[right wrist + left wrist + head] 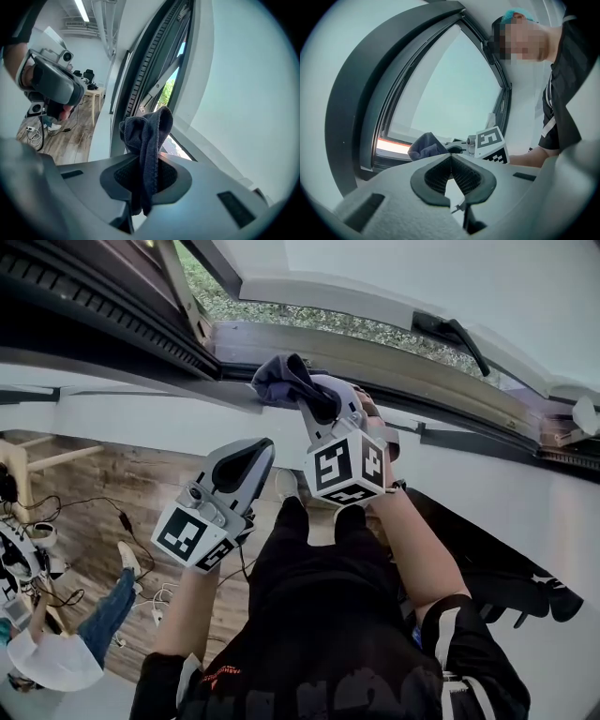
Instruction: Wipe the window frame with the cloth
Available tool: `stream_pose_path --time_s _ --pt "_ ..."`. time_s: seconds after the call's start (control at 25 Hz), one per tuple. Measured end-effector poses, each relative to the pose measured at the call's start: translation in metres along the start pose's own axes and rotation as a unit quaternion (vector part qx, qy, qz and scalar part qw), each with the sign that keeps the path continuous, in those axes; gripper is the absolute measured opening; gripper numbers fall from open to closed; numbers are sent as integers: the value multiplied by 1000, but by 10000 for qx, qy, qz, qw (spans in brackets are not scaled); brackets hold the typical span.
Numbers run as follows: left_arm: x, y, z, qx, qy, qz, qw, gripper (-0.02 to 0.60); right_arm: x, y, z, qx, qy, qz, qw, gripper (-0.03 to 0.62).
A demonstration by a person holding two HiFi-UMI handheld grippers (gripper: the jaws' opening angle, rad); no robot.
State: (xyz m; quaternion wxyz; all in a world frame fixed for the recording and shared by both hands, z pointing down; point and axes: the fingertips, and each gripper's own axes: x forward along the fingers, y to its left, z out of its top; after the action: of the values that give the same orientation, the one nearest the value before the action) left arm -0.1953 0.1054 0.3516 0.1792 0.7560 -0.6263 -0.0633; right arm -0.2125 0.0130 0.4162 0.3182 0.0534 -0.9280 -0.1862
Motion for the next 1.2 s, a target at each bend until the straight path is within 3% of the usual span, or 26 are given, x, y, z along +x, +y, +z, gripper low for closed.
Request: stream_pose_path --time_s 1.2 --pt "86 -87 1 339 302 -843 9954 21 -92 -70 -97 463 368 -719 9957 43"
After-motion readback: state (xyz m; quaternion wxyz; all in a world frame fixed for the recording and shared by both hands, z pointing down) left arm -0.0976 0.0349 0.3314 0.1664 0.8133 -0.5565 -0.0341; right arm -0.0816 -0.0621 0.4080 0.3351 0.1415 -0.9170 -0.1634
